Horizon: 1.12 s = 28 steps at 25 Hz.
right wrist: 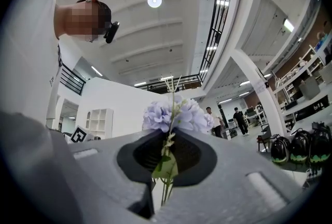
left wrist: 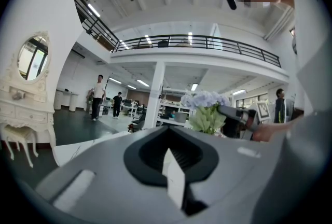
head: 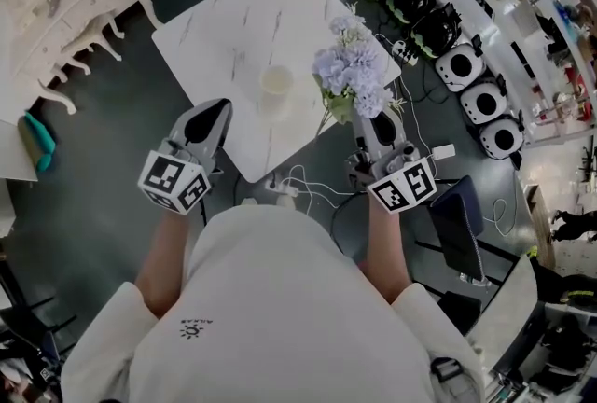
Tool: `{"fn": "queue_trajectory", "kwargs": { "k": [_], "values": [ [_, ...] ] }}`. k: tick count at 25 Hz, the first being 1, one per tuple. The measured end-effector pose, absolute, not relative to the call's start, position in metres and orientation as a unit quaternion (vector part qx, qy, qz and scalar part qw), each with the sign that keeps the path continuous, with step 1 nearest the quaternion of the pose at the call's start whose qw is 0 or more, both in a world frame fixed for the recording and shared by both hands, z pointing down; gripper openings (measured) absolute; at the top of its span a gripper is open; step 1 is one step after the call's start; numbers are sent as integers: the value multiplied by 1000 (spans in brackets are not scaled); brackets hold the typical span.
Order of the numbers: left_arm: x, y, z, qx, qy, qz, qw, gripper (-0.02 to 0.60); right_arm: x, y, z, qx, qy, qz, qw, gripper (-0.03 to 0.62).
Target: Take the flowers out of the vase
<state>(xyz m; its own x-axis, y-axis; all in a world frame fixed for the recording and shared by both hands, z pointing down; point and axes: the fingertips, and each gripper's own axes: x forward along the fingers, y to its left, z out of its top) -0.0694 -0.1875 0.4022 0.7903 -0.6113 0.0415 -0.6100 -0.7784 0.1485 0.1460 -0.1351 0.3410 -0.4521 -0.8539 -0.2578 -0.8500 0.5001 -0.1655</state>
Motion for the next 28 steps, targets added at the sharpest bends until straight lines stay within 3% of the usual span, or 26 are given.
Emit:
{"fn": "queue_trajectory", "kwargs": {
  "k": [28],
  "values": [
    [-79,-182,410,936,-341,-3,88,-12,148,-123,363,-502,851,-38,148,25]
  ]
}}
